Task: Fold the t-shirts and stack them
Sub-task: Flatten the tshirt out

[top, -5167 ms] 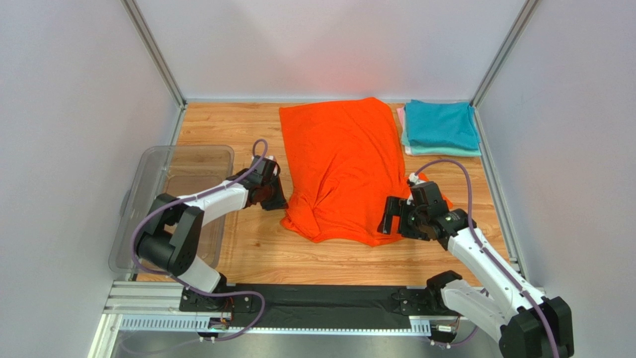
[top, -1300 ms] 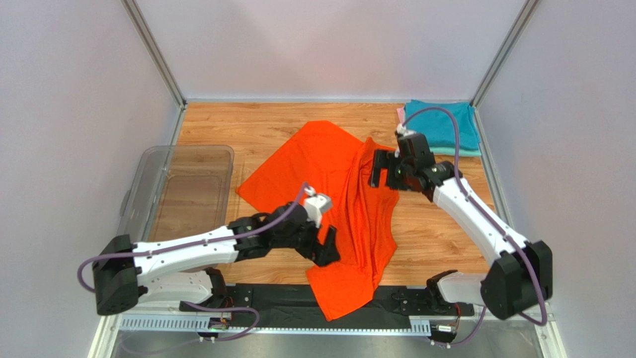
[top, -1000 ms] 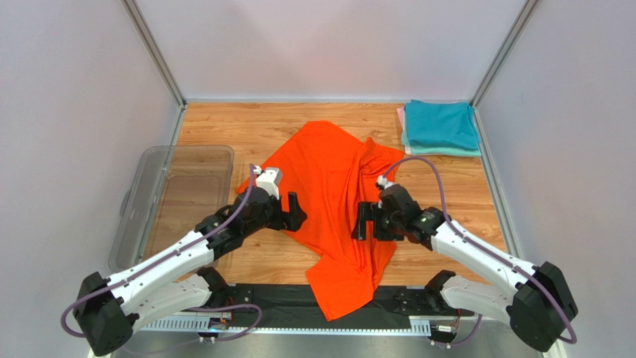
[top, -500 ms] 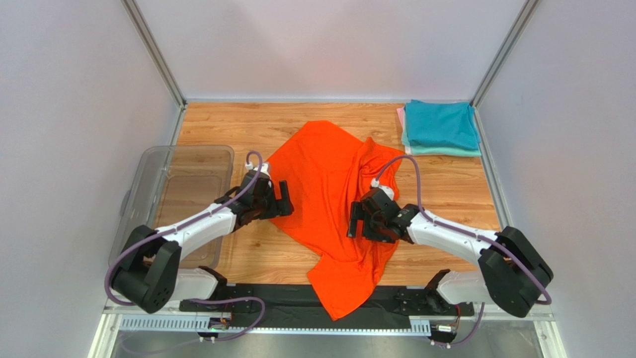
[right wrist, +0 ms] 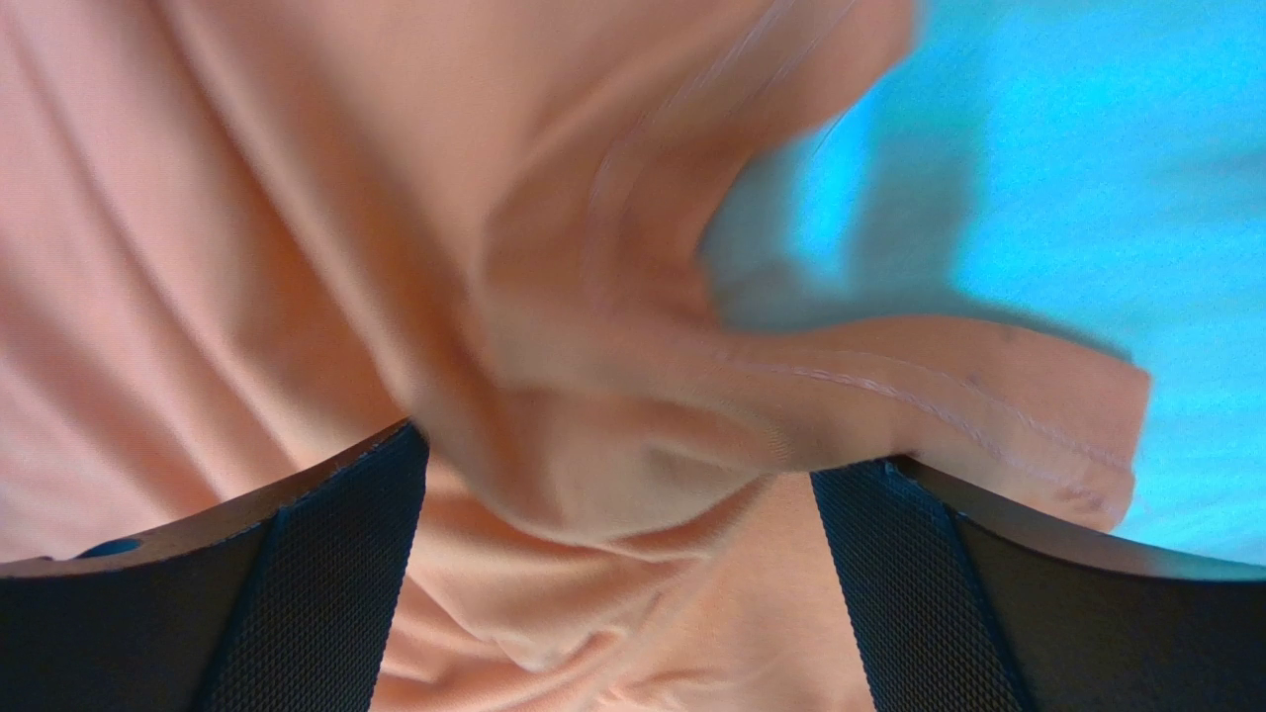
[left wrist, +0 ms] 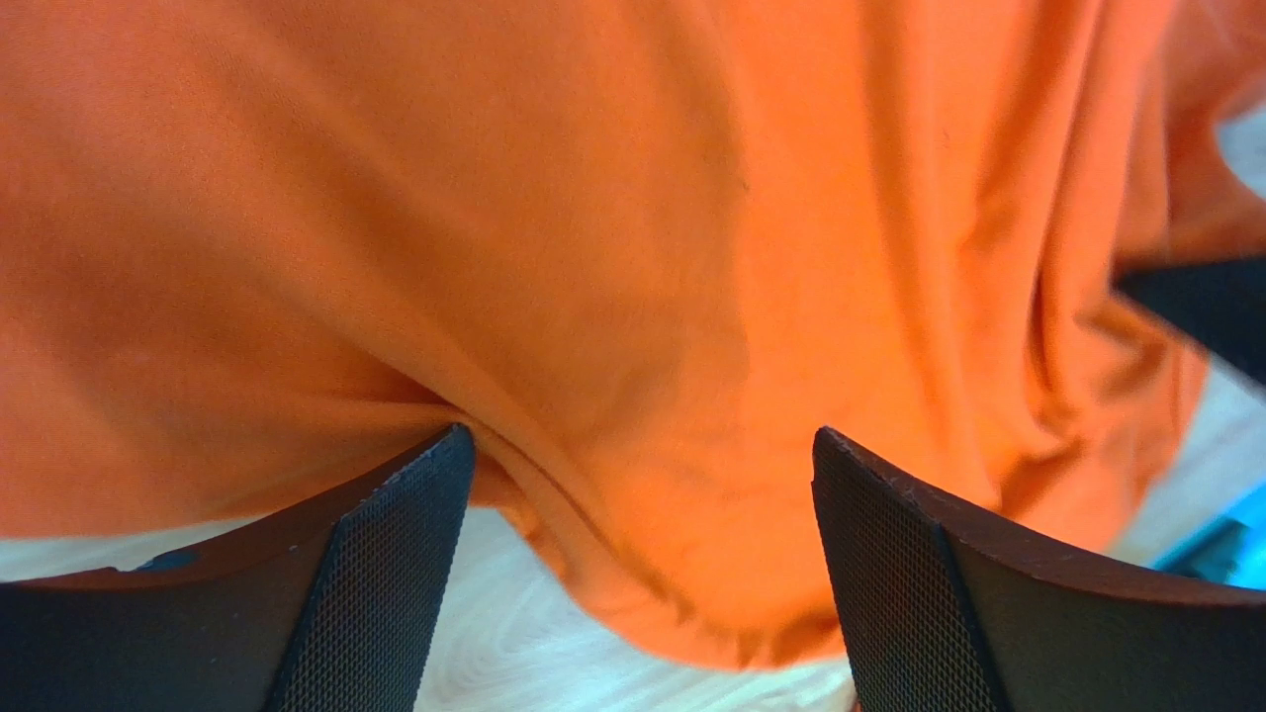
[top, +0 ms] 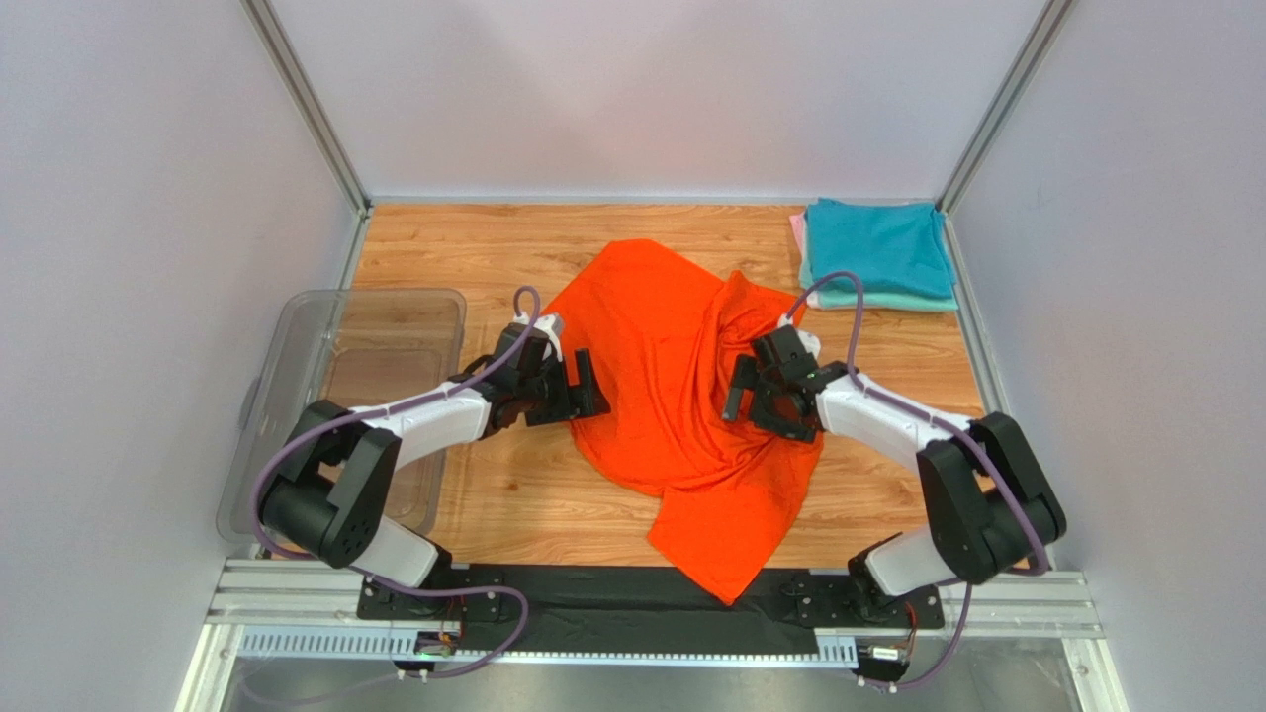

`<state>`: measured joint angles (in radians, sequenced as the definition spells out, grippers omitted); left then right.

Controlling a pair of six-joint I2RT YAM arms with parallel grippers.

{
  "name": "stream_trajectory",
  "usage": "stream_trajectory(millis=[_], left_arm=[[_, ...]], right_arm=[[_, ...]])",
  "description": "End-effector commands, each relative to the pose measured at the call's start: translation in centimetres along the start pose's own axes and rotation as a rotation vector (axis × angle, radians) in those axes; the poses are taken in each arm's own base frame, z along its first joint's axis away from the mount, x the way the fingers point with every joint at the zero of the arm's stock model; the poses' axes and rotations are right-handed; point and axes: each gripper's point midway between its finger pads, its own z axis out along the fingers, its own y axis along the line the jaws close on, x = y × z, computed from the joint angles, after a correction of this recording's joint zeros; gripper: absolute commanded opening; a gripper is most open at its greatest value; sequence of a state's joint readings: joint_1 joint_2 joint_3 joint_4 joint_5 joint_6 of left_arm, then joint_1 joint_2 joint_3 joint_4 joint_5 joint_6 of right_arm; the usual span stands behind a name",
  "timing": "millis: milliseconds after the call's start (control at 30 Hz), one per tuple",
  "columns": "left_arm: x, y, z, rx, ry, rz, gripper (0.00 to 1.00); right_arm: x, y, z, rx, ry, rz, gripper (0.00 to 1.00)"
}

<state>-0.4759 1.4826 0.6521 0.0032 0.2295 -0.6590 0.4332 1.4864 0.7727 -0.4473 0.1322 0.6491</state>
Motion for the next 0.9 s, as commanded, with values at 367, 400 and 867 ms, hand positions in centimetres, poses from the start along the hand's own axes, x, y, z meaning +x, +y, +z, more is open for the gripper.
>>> stream_trajectory(millis=[367, 400, 867], left_arm=[[6.6, -2.8, -5.8, 0.068, 0.072, -0.048, 0.9], [6.3, -2.6, -6.3, 0.052, 0.055, -0.044, 0.9], [3.4, 6.3, -10.9, -0.448, -0.182, -0.111, 0.89]], right_arm=[[-10.8, -4.2, 4.2, 0.146, 0.025, 0.025, 1.0], [-11.4, -3.8, 3.6, 0.129, 0.008, 0.016, 1.0], [-8.1, -2.9, -7.1, -0.093, -0.181, 0.026, 1.0]])
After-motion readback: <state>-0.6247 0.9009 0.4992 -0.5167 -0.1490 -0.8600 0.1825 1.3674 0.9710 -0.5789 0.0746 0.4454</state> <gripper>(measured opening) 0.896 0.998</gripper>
